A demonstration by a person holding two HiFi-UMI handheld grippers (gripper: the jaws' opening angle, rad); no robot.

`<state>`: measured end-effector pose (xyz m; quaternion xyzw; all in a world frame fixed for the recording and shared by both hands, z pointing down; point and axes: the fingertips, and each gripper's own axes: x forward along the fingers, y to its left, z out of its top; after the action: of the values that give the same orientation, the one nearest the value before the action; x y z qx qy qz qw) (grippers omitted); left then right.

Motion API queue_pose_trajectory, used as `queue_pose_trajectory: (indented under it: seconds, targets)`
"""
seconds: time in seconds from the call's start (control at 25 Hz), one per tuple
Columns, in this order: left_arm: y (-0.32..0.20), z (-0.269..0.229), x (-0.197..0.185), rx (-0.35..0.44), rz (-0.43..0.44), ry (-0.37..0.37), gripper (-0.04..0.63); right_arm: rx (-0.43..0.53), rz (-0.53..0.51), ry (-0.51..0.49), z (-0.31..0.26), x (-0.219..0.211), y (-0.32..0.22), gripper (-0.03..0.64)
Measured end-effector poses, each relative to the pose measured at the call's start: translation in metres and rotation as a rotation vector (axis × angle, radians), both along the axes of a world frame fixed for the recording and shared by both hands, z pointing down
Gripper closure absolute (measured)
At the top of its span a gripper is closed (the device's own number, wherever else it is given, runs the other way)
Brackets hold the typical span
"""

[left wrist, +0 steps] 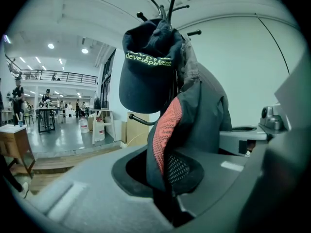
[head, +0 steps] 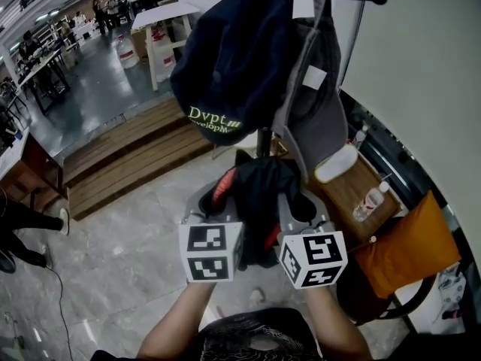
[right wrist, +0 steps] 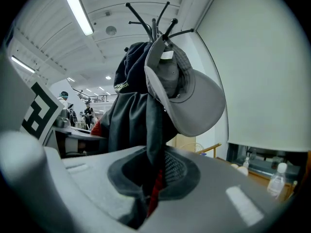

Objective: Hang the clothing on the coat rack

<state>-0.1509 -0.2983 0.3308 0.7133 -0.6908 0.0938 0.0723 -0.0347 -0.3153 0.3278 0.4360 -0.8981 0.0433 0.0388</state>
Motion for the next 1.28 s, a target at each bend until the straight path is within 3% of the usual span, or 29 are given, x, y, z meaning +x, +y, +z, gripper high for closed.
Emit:
queue_pose_trajectory:
  seconds: [1.28]
  targets:
    - [-0.035, 0.013, 0.001, -0.024, 0.013, -0.011, 0.568, -0.022, -0.07, -0.008, 0.013, -0.024, -0.038, 0.592]
